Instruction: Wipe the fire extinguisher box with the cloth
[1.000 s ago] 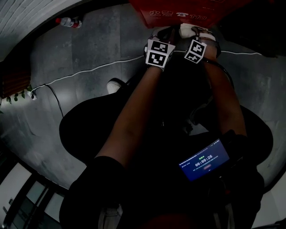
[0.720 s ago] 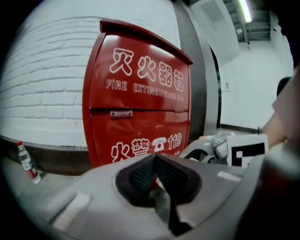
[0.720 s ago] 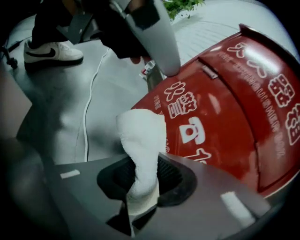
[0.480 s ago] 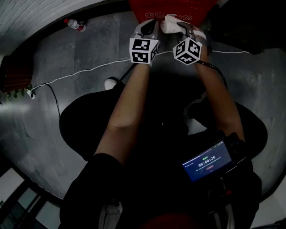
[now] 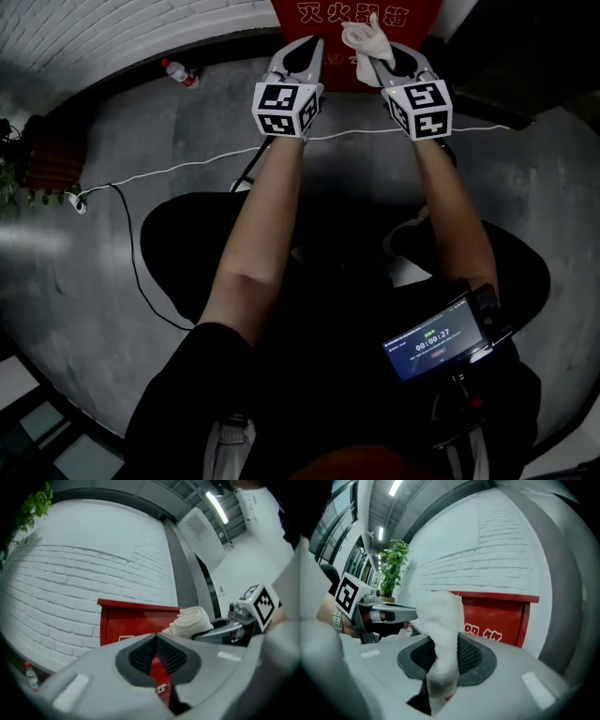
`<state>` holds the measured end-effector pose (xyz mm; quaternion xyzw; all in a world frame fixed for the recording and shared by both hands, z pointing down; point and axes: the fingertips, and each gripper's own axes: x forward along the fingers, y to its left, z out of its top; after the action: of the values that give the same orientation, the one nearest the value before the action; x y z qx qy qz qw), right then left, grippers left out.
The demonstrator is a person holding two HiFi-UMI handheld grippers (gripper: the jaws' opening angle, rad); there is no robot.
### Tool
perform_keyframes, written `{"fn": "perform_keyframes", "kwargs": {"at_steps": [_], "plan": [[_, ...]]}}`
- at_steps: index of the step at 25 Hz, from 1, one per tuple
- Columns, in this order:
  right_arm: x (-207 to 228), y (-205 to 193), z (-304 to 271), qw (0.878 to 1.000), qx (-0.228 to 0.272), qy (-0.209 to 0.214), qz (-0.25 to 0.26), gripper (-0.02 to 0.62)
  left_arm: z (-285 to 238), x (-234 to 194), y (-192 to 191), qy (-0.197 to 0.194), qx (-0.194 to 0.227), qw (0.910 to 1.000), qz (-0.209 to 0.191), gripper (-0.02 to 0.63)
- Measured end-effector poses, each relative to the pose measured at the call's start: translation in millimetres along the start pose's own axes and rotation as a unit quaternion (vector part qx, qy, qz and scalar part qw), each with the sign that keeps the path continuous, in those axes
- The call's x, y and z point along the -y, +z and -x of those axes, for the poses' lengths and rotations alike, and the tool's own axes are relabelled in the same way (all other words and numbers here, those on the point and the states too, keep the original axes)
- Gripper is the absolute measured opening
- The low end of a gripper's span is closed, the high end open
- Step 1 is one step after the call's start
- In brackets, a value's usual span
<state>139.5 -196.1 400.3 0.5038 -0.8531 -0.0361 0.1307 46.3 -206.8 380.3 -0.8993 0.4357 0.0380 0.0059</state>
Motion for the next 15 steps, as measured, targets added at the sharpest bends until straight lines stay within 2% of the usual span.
{"fn": "perform_keyframes", "kwargs": {"at_steps": [3,8,11,15], "plan": [[2,55,13,0.999,0.036,0.022,-0.014,0.103,7,-5,47,-0.013,0.025,0.9995,-0.013,-0.002],[-1,137,42,0.995,0.083,0.063,-0.011,0.103,16,-11,116,-0.027,0.043,0.9978,-0.043,-0.002],[-10,159,64,0.991,0.099,0.085,-0.022,0.103,26,6,145,-0.041,0.046,0.9968,-0.052,-0.002],[-27,159,78,0.991,0.097,0.089,-0.008,0.103,44,26,139,-0.060,0.028,0.9978,-0.004,-0.002]]}}
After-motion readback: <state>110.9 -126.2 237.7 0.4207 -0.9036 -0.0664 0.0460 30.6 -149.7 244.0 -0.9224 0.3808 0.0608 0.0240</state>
